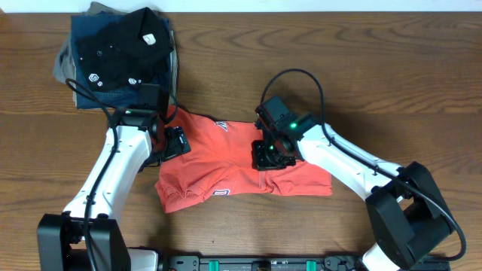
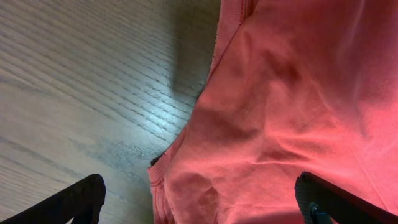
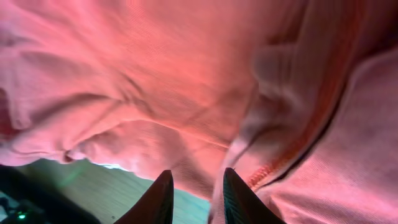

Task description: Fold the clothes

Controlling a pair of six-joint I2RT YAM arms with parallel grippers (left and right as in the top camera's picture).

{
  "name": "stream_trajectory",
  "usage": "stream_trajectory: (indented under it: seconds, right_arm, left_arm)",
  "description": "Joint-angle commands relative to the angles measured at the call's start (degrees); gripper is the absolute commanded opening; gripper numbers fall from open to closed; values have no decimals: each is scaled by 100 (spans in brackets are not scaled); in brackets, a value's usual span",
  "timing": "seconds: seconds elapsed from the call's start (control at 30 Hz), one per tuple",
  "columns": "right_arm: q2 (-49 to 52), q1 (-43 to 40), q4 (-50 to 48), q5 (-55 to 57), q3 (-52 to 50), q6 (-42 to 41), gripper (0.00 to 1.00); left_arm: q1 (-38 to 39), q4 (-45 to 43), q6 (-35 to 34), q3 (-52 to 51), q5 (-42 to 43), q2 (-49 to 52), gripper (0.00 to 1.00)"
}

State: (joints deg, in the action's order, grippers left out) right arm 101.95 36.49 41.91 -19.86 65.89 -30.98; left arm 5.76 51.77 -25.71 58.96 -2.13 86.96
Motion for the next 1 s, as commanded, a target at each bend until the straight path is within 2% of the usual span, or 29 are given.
stream_trajectory:
  seconds: [0.0, 0.2, 0.27, 0.3, 0.33, 0.37, 0.43, 0.63, 0.87, 0.97]
  right_arm:
    - [-28, -57, 219, 0, 205, 83, 23]
    - [-37, -645, 1110, 479, 664, 85, 25]
    - [-37, -960, 1384, 743, 763, 85, 32]
    - [-37, -1150, 1502, 866, 791, 85, 43]
    - [-37, -1340, 1589, 968, 807, 90, 65]
    - [-37, -1530, 1631, 1043, 804, 131, 98]
    - [-37, -2002, 1665, 1091, 804, 378, 99]
    - [-37, -3359, 1665, 1062, 804, 448, 99]
    - [-37, -4555, 1665, 1399, 804, 450, 99]
    - [-37, -4927, 1687, 1405, 802, 448, 99]
  left_arm:
    - [-28, -4, -50, -13, -90, 31, 98]
    - [-48, -4, 144, -13, -140, 31, 98]
    - [-133, -9, 146, -13, -157, 31, 98]
    - [-201, -13, 146, -13, -157, 31, 98]
    - [-304, -28, 155, -13, -157, 31, 98]
    - [-404, -46, 170, -13, -153, 31, 98]
    - [-673, -98, 328, -13, 4, 31, 98]
    - [-1403, -466, 1141, -13, 1729, 31, 98]
    - [-1893, -935, 1178, -13, 1869, 181, 98]
    - [-2061, -1117, 1399, -13, 2341, 350, 98]
